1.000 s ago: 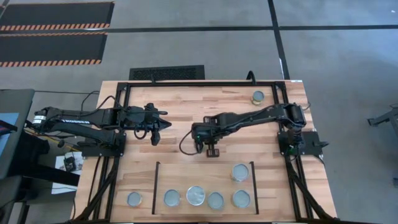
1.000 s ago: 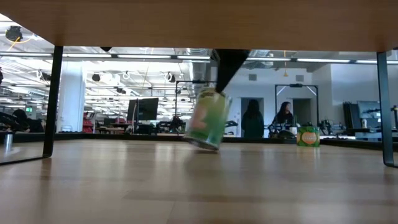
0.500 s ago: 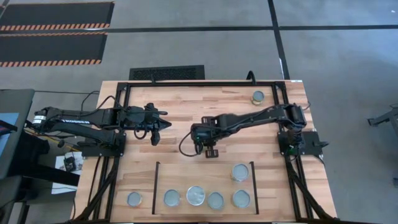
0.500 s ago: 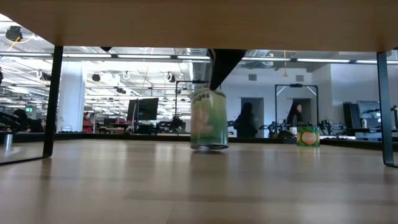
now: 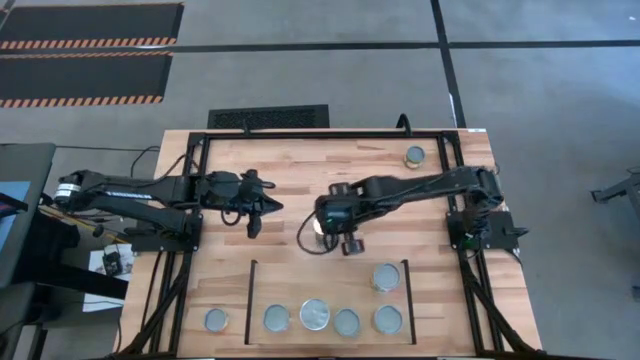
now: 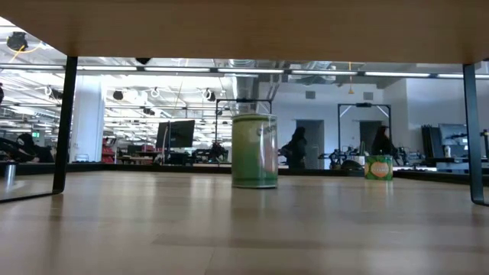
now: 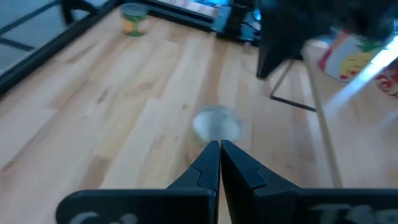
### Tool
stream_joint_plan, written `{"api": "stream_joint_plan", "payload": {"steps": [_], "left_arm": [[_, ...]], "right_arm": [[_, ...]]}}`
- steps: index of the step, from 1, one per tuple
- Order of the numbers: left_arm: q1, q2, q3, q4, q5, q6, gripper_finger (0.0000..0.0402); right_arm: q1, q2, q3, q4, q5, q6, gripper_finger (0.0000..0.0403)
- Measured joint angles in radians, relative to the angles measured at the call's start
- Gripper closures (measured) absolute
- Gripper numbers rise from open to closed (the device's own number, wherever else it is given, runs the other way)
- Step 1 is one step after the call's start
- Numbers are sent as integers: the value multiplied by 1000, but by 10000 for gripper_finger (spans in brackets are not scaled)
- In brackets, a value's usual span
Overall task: Pick and place cans onto a shelf
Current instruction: Put the canned oranges on the shelf
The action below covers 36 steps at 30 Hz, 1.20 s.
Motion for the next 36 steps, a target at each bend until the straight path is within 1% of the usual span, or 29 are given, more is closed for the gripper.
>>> {"api": "stream_joint_plan", "payload": {"steps": [1, 3, 5, 7, 10, 13, 17, 19, 23, 28, 32, 36], "left_arm": [[0, 21, 0, 21, 19, 9, 401], [-1, 69, 0, 65, 59, 29, 401], [-1, 118, 0, 104, 86, 49, 401], [-1, 165, 0, 149, 111, 77, 401], [-1, 231, 0, 208, 135, 123, 401], [-1, 293, 15, 209, 139, 143, 401], [-4, 377, 79, 210, 207, 168, 401], [-16, 427, 124, 183, 212, 199, 400], [-30, 529, 223, 98, 207, 309, 377], [-38, 639, 333, -20, 159, 448, 333], [-39, 696, 391, -35, 139, 515, 309], [-39, 717, 407, -41, 112, 555, 301]], "right_arm": [[-1, -23, -2, -23, -2, 8, 390], [-7, -85, -26, -35, -5, 35, 391], [-21, -166, -83, 3, -28, 64, 391], [-37, -261, -169, 80, -50, 95, 397], [-66, -403, -334, 224, -53, 161, 396], [-94, -540, -496, 350, -52, 234, 399], [-124, -688, -651, 456, -35, 319, 397], [-134, -744, -698, 467, -12, 341, 397], [-134, -815, -737, 491, 32, 360, 399], [-134, -853, -754, 475, 38, 356, 396], [-134, -854, -753, 479, 41, 343, 396], [-132, -847, -753, 482, 37, 325, 399]]}}
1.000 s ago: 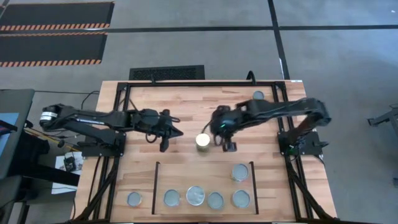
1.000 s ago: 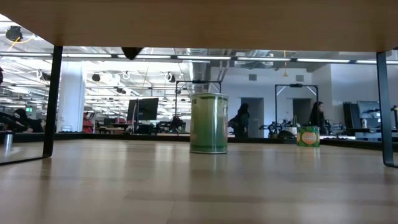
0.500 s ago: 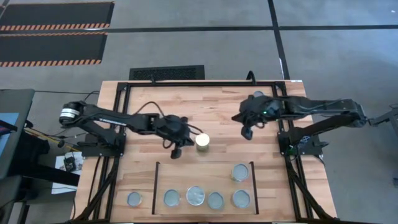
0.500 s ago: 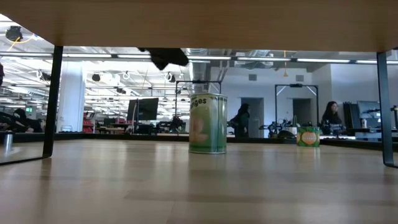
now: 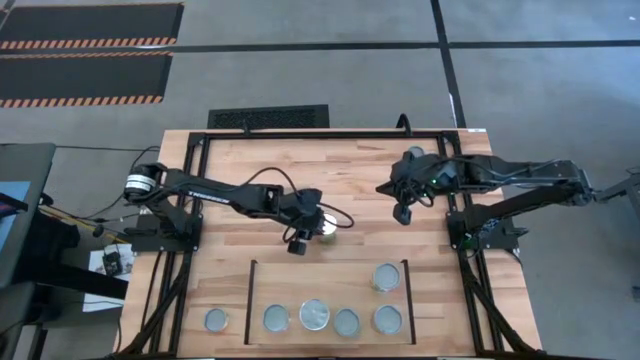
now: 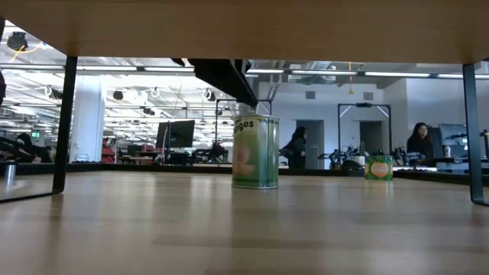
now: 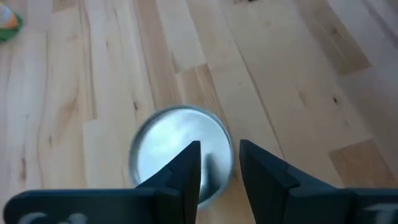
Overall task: Pick and place cans onto a shelf
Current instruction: Put the canned oranges on the shelf
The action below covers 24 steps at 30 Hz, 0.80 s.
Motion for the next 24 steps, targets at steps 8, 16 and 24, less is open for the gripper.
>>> {"api": "stream_joint_plan", "payload": {"steps": [8, 16, 24], "left_arm": [[-2, 8, 2, -33, -12, 41, 303], [-3, 44, 3, -33, -30, 62, 303], [-10, 57, 5, -34, -42, 132, 370]], "right_arm": [[0, 3, 0, -2, -7, -24, 395], [0, 2, 0, 1, -8, -26, 396], [0, 2, 0, 1, -8, -27, 396]]}}
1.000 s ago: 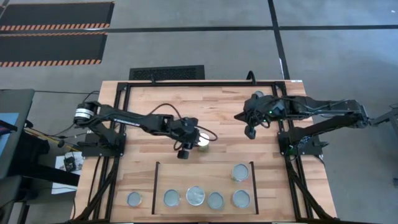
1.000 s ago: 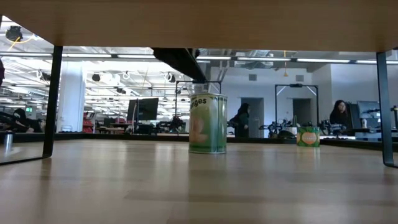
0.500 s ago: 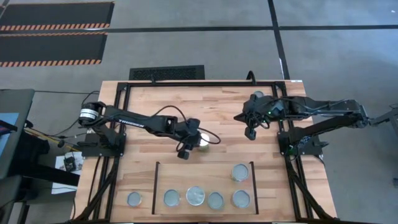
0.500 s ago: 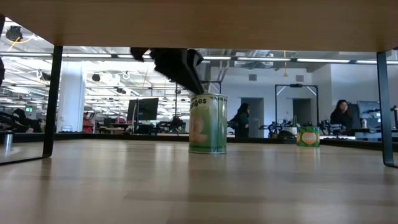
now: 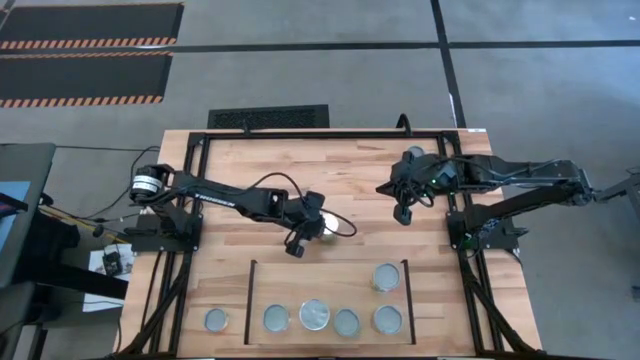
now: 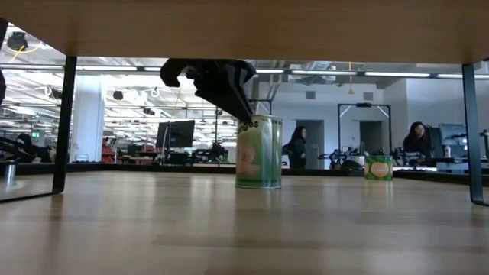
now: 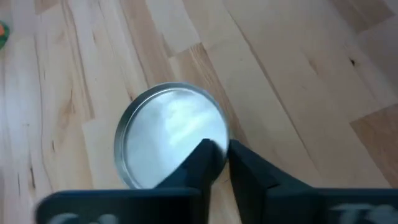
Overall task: Pick and place cans onto a shelf
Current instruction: Put the canned oranges on the shelf
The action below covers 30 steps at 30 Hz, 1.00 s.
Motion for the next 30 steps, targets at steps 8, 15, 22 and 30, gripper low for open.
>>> {"api": "stream_joint_plan", "payload": {"steps": [8, 15, 22, 30], "left_arm": [[2, -40, -6, -52, 41, -69, 400], [14, -176, 71, -243, 101, -133, 401], [-41, -246, 264, -438, 94, -160, 401], [-189, -249, 399, -499, 60, -184, 401]], "right_arm": [[0, 0, 0, -9, 0, -1, 395], [-2, 0, 0, -28, 0, -50, 398], [-2, 0, 0, -26, 4, -83, 397], [-2, 0, 0, -26, 1, -102, 396]]}}
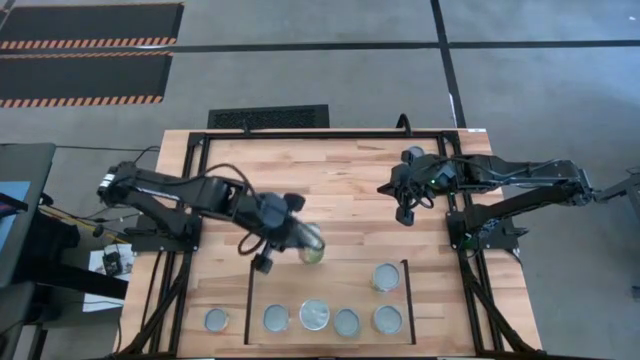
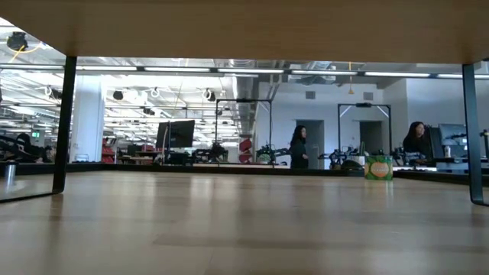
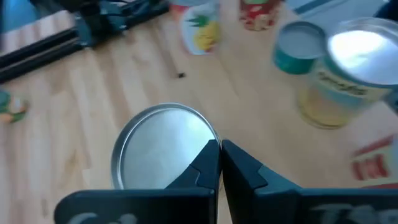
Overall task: Pick and place cans onto a shelf
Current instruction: Put the canned oranges on the shelf
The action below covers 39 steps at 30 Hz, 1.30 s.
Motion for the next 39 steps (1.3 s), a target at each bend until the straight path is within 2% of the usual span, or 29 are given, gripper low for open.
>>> {"api": "stream_joint_plan", "payload": {"steps": [8, 16, 39], "left_arm": [[-128, 29, 0, 21, -101, -70, 401], [-184, 77, 0, 28, -114, -140, 401], [-223, 103, 0, 85, -87, -169, 401]], "right_arm": [[0, 0, 0, 0, -1, -29, 397], [0, 0, 0, -4, -2, -46, 396], [0, 0, 0, -21, -3, -81, 396]]}}
